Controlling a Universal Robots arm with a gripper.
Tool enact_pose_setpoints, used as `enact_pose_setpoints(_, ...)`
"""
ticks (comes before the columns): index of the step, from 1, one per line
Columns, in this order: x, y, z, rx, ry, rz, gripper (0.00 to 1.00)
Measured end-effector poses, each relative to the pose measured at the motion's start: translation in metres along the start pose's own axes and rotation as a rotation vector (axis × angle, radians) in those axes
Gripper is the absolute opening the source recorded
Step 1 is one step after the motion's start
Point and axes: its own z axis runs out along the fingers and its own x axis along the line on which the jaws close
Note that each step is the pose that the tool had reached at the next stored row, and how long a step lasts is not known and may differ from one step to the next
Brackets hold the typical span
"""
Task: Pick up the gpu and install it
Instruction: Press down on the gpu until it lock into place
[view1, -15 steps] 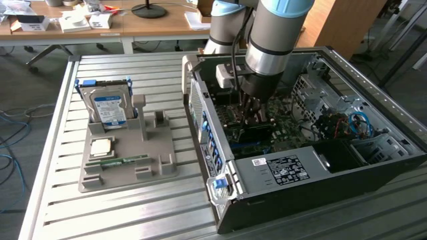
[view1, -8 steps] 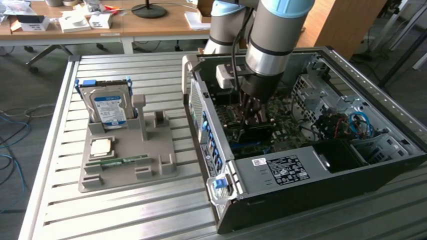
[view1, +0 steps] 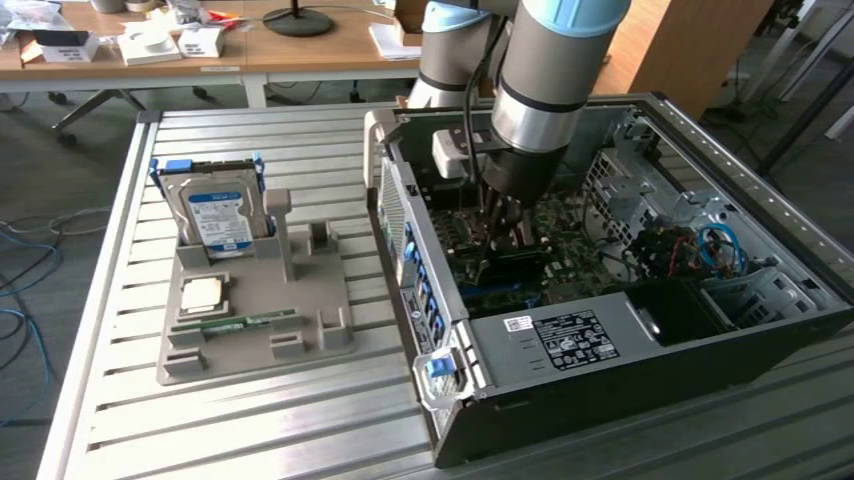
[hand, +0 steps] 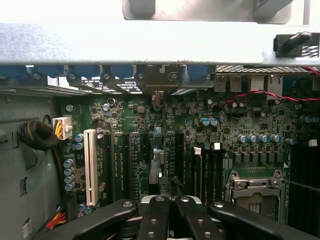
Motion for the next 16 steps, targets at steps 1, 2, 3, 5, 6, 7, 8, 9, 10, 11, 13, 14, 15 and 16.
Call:
enact_pose_setpoints(1,0.0001,0.0,0.0003,-0.0001,0.0002,0.0,0.11)
enact_pose_setpoints(2,0.0001,0.0,0.0005,-0.0002,0.0003,0.0,0.11)
enact_pose_setpoints(3,0.0001,0.0,0.0006,-0.0002,0.0003,0.0,0.11)
enact_pose_setpoints(5,0.0,0.0,0.001,-0.0001,0.0,0.0,0.11)
enact_pose_setpoints(6,0.0,0.0,0.0012,-0.0001,0.0,0.0,0.11)
enact_pose_setpoints(7,0.0001,0.0,0.0015,-0.0002,0.0002,0.0,0.11)
enact_pose_setpoints(8,0.0001,0.0,0.0018,-0.0002,0.0002,0.0,0.11)
enact_pose_setpoints(9,-0.0001,0.0,0.0027,0.0006,-0.0014,0.0,0.11)
enact_pose_setpoints(10,-0.0001,-0.0001,0.0034,0.0008,-0.0015,0.0,0.11)
enact_pose_setpoints(11,0.0,0.0,0.0034,0.0005,-0.0008,0.0,0.11)
enact_pose_setpoints(13,0.0001,0.0,0.0034,-0.0001,0.0001,0.0,0.11)
enact_pose_setpoints(14,0.0002,0.0001,0.0036,-0.0002,0.0003,0.0,0.11)
enact_pose_setpoints(15,0.0001,0.0001,0.004,0.0,0.0002,0.0,0.11)
enact_pose_setpoints(16,0.0002,0.0002,0.0045,0.0,0.0003,0.0,0.11)
